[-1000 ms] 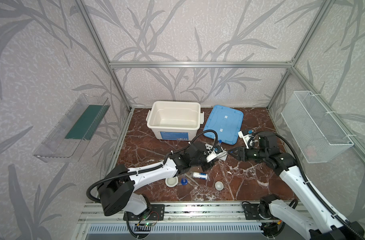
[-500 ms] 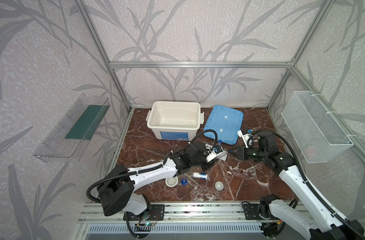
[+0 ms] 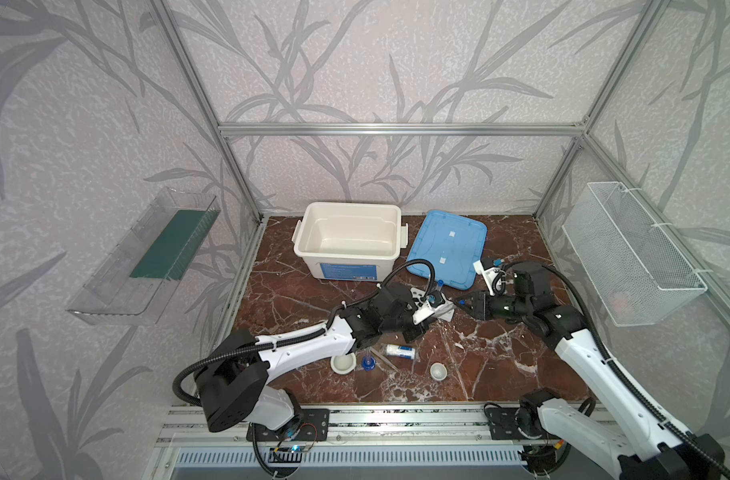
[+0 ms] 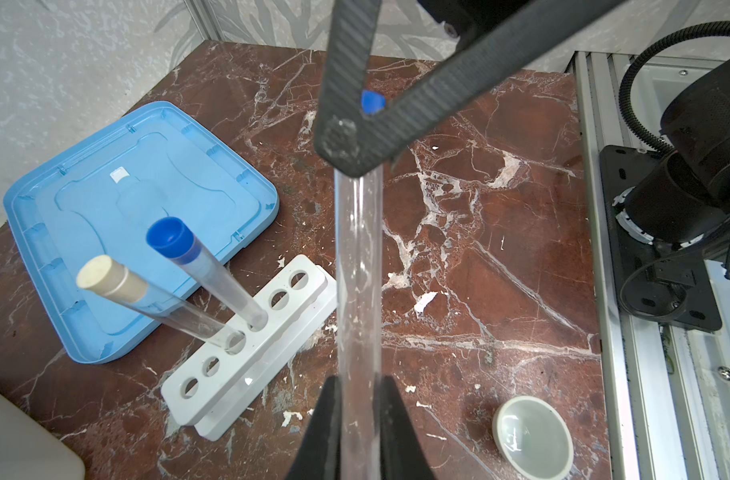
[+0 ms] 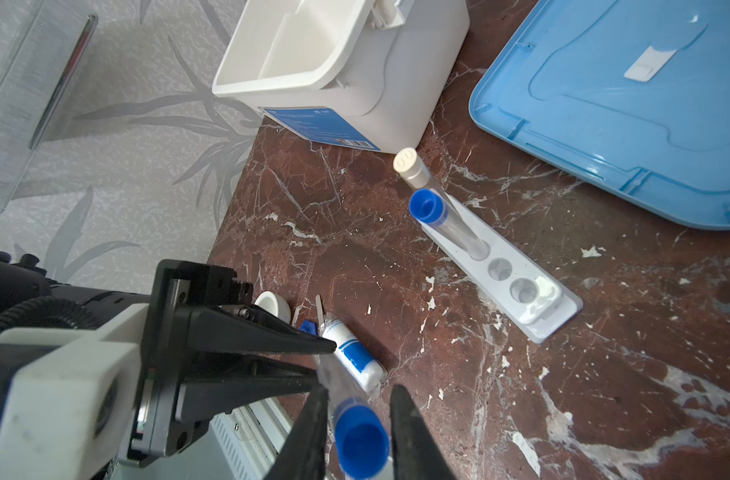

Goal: Organize the chemistry lab equipment
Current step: 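Grasp the tube's blue cap with the right gripper and release the left gripper, then carry the tube over the white rack with the right gripper while the left arm withdraws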

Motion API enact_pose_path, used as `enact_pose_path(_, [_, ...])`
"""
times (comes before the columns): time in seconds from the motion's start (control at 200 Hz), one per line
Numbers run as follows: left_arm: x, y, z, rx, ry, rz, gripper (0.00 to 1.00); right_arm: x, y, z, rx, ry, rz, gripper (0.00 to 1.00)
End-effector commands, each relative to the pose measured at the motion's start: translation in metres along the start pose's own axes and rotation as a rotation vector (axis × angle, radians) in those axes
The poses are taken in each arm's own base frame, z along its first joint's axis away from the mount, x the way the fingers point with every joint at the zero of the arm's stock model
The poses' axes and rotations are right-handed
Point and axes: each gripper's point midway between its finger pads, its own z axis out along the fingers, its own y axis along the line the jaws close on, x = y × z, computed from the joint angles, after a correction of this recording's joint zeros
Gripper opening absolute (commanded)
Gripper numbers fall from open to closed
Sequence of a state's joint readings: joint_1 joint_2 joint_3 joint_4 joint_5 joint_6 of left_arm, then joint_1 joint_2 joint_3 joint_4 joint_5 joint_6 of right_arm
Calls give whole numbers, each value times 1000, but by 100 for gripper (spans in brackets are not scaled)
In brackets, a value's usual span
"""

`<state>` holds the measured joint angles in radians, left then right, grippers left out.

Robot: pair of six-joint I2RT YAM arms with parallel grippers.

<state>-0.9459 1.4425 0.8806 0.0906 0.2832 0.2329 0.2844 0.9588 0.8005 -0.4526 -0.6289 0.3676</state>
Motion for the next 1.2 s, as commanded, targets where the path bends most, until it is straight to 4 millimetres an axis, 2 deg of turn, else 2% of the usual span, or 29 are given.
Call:
enact_pose_path(0.0, [-9,1,-6,1,-32,8,14,2,-1,4,-4,0,-2,26])
enact_pose_path(0.33, [-8,2,-6,-9,-30,8,15,3,-2,4,-2,4,6,15])
enact_pose_path(0.39, [-8,3,-6,-11,-29,7,19,2,-1,3,-1,3,5,14])
enact_pose_path(0.6, [-8,5,-7,-26,-26,7,46,2,-4,1,25,1,1,12])
enact_pose_path(0.785, [-11,10,-11,-60,-34,1,54,-3,-12,-5,107,3,-22,12])
enact_pose_path(1.065, [-19,33,-26,-157,-26,-106,62,-26,-27,-30,330,-8,-124,12])
enact_pose_path(1.195, [-22,58,-45,-244,-63,-213,63,-40,-27,-36,388,-21,-178,12])
